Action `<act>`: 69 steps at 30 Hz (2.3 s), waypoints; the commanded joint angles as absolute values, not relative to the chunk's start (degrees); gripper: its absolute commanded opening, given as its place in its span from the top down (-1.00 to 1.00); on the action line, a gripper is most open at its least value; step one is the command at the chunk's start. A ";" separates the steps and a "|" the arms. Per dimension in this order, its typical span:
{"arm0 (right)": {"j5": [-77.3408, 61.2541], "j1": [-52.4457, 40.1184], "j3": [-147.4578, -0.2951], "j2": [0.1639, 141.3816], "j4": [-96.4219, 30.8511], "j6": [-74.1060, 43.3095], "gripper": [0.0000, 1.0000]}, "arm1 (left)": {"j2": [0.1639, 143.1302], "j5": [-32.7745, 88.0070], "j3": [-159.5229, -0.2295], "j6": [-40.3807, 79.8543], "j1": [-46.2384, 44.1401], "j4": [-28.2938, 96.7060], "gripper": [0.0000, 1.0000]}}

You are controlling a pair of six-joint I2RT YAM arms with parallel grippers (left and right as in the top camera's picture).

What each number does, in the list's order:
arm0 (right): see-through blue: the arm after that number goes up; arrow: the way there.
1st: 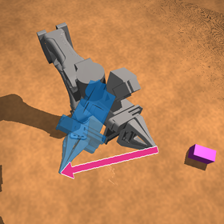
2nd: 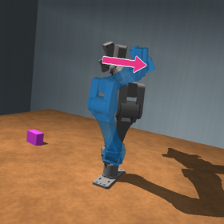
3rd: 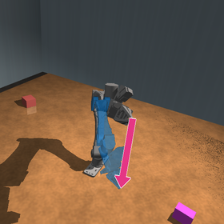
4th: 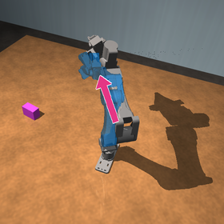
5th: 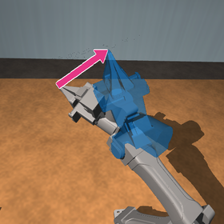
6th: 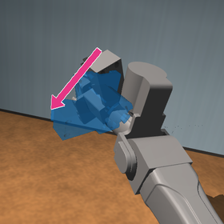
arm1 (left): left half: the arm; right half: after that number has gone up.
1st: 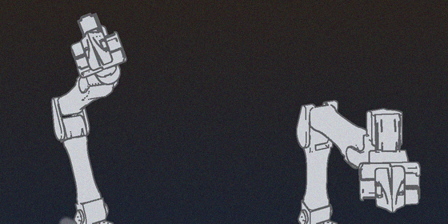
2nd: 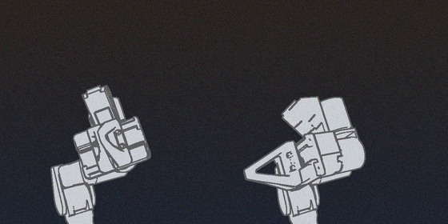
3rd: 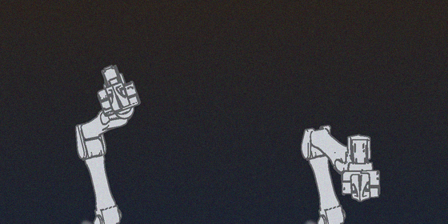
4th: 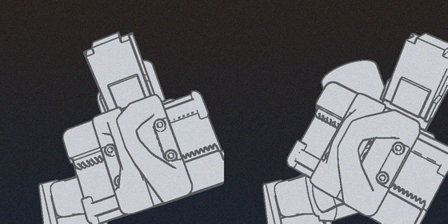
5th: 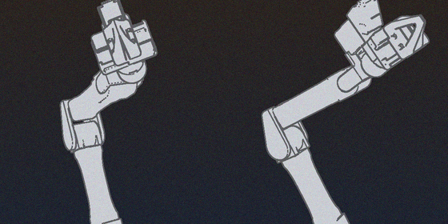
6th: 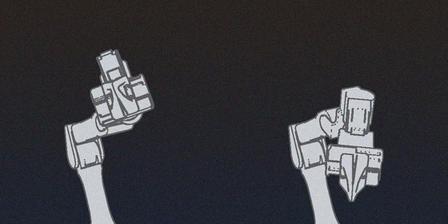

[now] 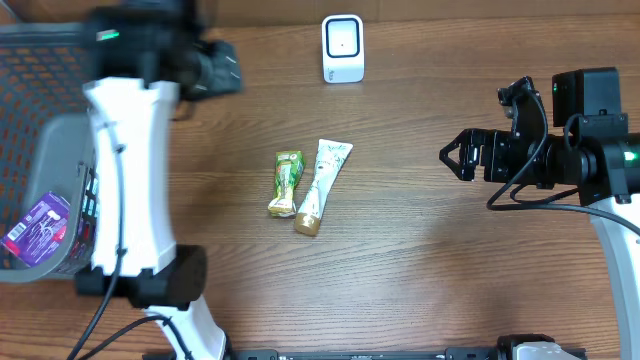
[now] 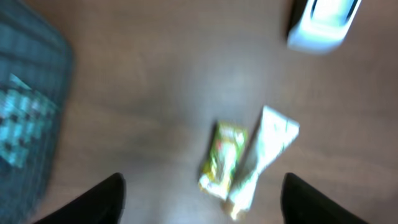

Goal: Scan the item barcode
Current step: 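Move the left gripper back into the basket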

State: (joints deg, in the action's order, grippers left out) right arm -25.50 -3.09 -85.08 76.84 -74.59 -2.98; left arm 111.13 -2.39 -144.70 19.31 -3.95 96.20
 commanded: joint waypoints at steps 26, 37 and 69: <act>-25.30 -3.38 -85.73 76.60 -75.18 -2.50 -1.00 | 108.03 4.10 -112.42 13.61 42.06 75.48 -0.50; -24.88 -3.38 -85.73 76.60 -75.22 -2.50 -1.00 | 109.43 5.85 -95.85 4.27 38.83 61.54 -0.58; -24.93 -3.38 -85.73 76.60 -75.44 -2.55 -1.00 | 109.43 5.65 -75.77 -3.40 38.13 35.07 -0.70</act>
State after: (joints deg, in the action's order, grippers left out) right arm -25.08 -3.09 -85.08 76.84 -75.70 -2.96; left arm 109.45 4.51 -76.55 -0.47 38.65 35.03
